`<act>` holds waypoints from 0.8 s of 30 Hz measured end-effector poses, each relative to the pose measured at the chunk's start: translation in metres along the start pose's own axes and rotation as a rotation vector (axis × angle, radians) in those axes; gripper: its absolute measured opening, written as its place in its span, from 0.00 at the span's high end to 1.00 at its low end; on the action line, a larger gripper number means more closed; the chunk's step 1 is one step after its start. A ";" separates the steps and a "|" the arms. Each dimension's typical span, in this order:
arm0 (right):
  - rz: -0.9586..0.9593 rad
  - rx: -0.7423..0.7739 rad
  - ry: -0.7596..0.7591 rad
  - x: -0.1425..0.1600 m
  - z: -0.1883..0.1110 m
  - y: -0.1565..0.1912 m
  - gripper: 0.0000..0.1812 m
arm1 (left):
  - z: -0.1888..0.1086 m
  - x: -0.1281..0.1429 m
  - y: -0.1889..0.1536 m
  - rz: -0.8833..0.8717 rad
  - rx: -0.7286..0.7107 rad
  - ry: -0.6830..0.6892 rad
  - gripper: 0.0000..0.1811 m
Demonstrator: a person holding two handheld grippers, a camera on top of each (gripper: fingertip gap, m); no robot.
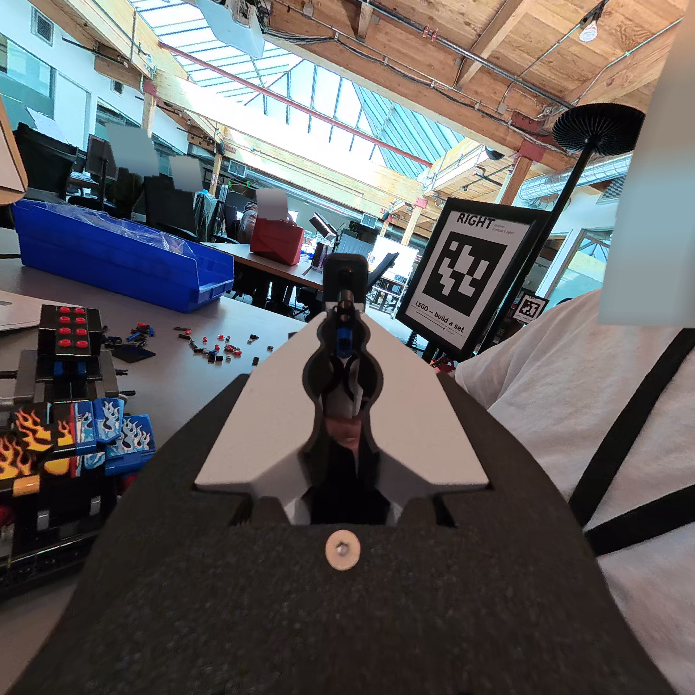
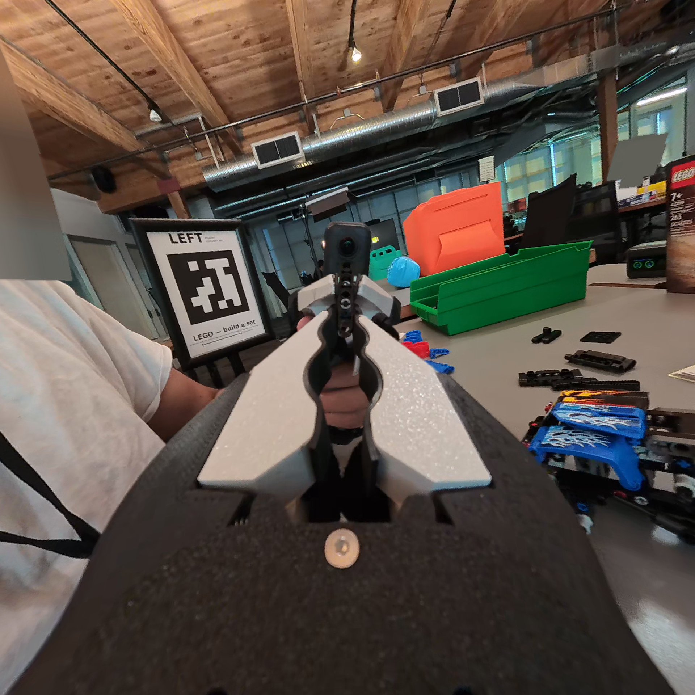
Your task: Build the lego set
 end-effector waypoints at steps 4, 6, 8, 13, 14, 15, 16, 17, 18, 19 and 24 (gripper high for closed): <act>-0.063 -0.002 0.126 -0.004 -0.006 -0.002 0.89 | -0.013 -0.008 0.005 0.061 -0.079 0.041 0.97; -0.142 0.043 0.278 -0.020 -0.027 -0.011 0.92 | -0.025 -0.015 0.010 0.147 -0.157 0.073 0.97; -0.206 0.236 0.510 -0.032 -0.061 -0.031 0.94 | -0.035 -0.017 0.018 0.242 -0.274 0.128 0.97; -0.095 0.436 0.711 -0.017 -0.123 -0.051 0.88 | -0.037 -0.006 0.035 0.359 -0.460 0.237 0.97; -0.108 0.466 0.731 -0.011 -0.127 -0.052 0.87 | -0.035 -0.004 0.036 0.343 -0.442 0.239 0.97; -0.143 0.489 0.757 -0.007 -0.129 -0.052 0.87 | -0.033 -0.001 0.037 0.328 -0.421 0.239 0.97; -0.182 0.510 0.793 -0.004 -0.130 -0.052 0.88 | -0.031 0.001 0.037 0.324 -0.411 0.238 0.97; -0.210 0.514 0.839 -0.002 -0.131 -0.053 0.87 | -0.030 0.002 0.037 0.326 -0.406 0.243 0.97; -0.226 0.509 0.882 0.000 -0.130 -0.055 0.87 | -0.028 0.004 0.038 0.332 -0.405 0.254 0.97; -0.224 0.512 0.910 0.001 -0.129 -0.057 0.87 | -0.026 0.005 0.039 0.341 -0.407 0.265 0.97; -0.022 0.497 0.966 0.013 -0.114 -0.063 0.84 | -0.018 0.010 0.039 0.378 -0.394 0.303 0.97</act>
Point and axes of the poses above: each gripper's, where its closed fingertips meet, z out along the fingers, x out of its underside, y = z × x across the jaws, the point moved 9 cm from there along -z, back along the fingers, and after that the axes turned 3 degrees about y, right-handed, at the moved point
